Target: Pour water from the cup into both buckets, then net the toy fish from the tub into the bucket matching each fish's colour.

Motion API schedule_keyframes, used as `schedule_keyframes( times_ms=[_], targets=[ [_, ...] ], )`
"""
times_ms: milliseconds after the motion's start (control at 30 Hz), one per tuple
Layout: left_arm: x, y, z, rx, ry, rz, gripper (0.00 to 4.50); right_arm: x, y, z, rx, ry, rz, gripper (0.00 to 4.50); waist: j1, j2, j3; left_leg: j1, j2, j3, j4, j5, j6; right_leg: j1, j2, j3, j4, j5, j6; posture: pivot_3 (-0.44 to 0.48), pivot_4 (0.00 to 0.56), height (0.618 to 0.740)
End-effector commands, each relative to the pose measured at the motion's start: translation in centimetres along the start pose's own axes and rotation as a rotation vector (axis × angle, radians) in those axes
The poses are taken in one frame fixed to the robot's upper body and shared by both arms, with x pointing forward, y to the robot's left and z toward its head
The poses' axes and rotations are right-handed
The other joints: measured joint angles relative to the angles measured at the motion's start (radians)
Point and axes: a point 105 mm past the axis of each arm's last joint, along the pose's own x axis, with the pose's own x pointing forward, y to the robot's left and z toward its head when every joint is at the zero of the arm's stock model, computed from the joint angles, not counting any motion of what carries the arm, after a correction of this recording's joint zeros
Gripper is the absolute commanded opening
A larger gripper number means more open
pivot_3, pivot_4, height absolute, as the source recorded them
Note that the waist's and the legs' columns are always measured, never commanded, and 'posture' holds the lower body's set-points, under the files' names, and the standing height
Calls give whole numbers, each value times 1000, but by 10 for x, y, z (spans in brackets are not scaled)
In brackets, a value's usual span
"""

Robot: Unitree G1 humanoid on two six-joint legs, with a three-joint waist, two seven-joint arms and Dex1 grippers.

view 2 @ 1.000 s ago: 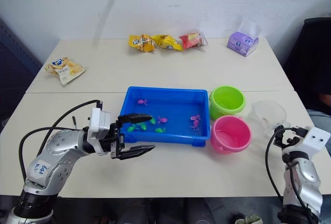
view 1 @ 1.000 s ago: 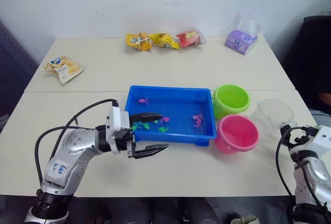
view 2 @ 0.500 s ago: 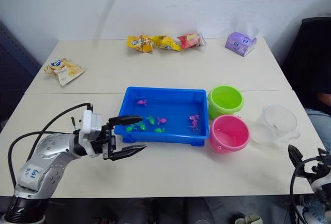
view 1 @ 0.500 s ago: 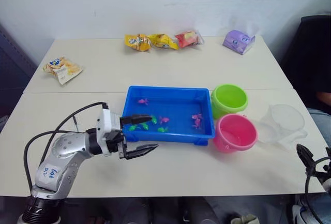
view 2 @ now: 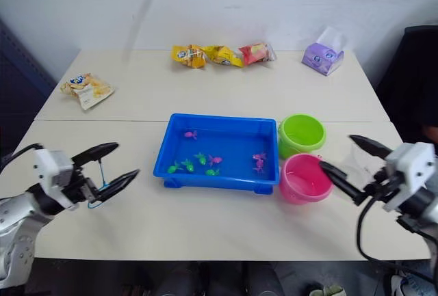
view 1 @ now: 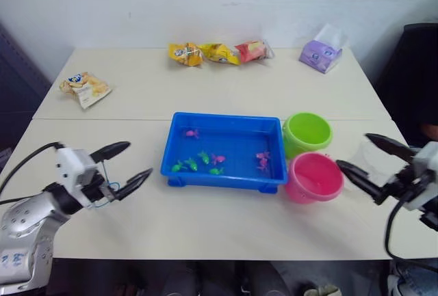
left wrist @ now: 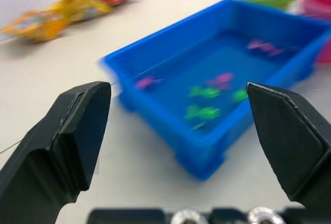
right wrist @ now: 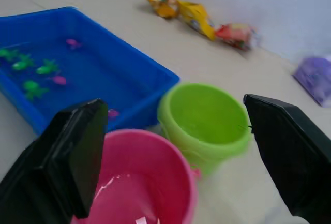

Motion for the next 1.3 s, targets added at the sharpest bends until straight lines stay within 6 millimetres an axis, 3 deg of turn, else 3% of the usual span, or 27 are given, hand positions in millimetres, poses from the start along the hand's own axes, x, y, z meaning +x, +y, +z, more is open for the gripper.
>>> schedule_keyframes(
  times_ms=[33,100,167,233,333,467,567,700,933,1033,1300],
  targets=[
    [-28,27,-4,51,38,225,4500,13,18,-1,-38,-44,143,4469,1,-1,0,-1,0,0,0,-1,1,0,0,0,0,0,0,0,150,740],
    [-53,42,-17,3,85,391,4500,23,33,-7,-38,-51,250,4469,-2,-3,0,-1,0,0,1,-2,2,0,-1,0,-2,0,0,0,150,740],
    [-100,60,-35,-48,168,644,4500,39,42,-5,-62,-109,321,4469,-9,-4,0,-1,0,0,1,-2,3,1,-1,-1,-2,0,0,0,150,740],
    [-129,59,-52,-89,254,763,4500,44,51,-5,-57,-149,404,4469,-13,-6,2,0,0,0,1,-3,3,1,-1,0,-2,0,0,0,150,740],
    [-150,55,-62,-113,305,867,4500,47,56,-8,-68,-167,443,4469,1,-9,3,0,0,0,1,-3,3,1,-1,-1,-2,0,0,0,150,740],
    [-181,46,-75,-171,371,1023,4500,56,46,0,-20,-239,382,4469,16,-11,3,-1,0,-1,2,-4,3,1,-3,-2,-2,0,0,0,150,740],
    [-184,43,-80,-219,384,1050,4500,58,46,2,-3,-266,388,4469,20,-12,3,-1,0,-1,1,-5,3,1,-3,-2,-3,0,0,0,150,740],
    [-139,45,-67,-247,351,919,4500,60,49,-1,7,-257,403,4469,23,-12,3,-1,0,-2,1,-5,3,1,-3,-3,-3,-1,-1,0,150,740],
    [-76,50,-63,-369,479,867,4500,61,51,-9,-8,-247,394,4469,12,-11,3,-1,0,-1,1,-4,2,1,-4,-6,-1,0,-1,0,150,740],
    [-53,42,-69,-413,593,790,4500,60,52,-11,-35,-249,377,4469,5,-11,3,-2,0,-1,2,-1,-4,1,-4,-6,-1,0,-1,0,150,740],
    [8,56,-81,-477,597,767,4500,61,52,-13,-58,-247,333,4469,5,-11,3,-1,-1,-1,4,1,-6,1,-4,-7,4,0,-1,0,150,740]
  ],
)
